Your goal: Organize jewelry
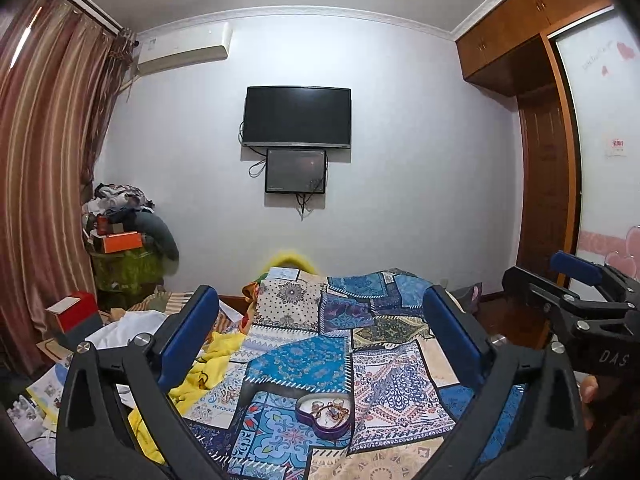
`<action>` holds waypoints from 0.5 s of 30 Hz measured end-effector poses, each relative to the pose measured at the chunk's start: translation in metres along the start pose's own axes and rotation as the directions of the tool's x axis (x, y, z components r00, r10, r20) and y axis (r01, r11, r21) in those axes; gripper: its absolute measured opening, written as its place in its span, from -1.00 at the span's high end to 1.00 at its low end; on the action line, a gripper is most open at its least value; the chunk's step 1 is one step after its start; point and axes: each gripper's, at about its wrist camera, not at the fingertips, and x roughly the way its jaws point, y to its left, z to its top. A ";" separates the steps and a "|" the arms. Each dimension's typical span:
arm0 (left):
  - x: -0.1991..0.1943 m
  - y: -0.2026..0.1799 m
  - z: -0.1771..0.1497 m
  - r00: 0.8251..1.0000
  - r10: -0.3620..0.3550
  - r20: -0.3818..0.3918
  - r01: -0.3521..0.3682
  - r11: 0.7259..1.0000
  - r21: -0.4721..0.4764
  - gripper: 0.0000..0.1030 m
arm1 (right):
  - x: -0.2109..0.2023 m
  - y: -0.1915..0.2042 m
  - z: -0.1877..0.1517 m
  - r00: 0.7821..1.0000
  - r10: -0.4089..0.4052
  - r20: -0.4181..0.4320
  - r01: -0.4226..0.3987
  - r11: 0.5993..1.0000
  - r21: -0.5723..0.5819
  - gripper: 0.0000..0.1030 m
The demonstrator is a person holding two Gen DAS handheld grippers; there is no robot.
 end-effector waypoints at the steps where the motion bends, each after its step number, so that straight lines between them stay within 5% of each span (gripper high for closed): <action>1: 0.002 0.001 0.001 1.000 0.000 -0.002 0.000 1.000 -0.001 -0.99 | -0.003 0.001 -0.001 1.000 -0.002 0.002 0.002 1.000 -0.005 -0.99; 15: -0.002 0.000 -0.003 1.000 -0.001 -0.014 0.000 1.000 -0.017 -0.99 | -0.012 0.000 -0.005 1.000 -0.003 -0.003 0.003 1.000 -0.025 -0.99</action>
